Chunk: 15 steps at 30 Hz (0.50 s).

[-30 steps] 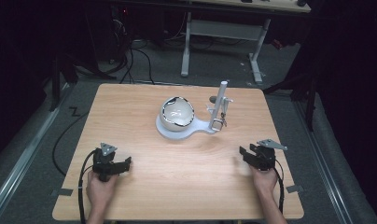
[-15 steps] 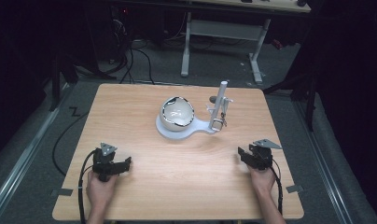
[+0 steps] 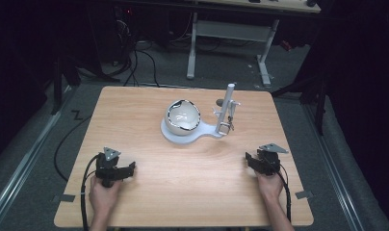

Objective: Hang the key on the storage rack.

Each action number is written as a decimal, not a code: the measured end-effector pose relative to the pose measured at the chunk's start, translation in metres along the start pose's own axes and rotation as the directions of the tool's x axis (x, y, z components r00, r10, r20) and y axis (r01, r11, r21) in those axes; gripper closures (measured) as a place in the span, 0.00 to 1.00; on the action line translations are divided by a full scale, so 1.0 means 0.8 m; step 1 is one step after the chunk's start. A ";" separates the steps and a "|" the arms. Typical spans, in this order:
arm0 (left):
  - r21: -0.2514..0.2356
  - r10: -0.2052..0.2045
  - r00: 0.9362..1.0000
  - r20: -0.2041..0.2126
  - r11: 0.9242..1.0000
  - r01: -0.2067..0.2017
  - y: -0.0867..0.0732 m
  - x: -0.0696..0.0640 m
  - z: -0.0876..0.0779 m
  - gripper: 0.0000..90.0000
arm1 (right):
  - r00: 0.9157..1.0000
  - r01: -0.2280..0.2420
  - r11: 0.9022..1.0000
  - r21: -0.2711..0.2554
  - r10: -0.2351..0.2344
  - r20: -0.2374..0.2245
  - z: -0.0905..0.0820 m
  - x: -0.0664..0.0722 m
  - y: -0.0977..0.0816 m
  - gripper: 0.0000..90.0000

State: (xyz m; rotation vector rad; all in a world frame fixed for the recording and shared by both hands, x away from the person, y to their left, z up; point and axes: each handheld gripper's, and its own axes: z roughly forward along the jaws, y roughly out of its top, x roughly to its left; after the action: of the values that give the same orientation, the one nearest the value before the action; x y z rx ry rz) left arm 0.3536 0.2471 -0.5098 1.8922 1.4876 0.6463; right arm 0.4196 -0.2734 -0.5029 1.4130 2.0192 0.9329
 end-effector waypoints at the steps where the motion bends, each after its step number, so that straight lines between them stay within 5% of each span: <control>1: 0.000 0.000 1.000 0.000 1.000 0.000 0.000 0.000 0.000 0.18 | 1.000 0.004 1.000 0.003 -0.004 0.003 0.000 0.000 0.000 0.50; 15: -0.001 0.000 1.000 0.000 1.000 0.000 0.000 0.000 0.000 0.18 | 1.000 0.005 0.999 0.040 -0.005 -0.003 0.003 -0.001 0.000 0.45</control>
State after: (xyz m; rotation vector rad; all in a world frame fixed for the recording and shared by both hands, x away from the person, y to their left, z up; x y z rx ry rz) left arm 0.3533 0.2470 -0.5099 1.8913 1.4872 0.6461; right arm 0.4217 -0.2735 -0.5040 1.4274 2.0538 0.8978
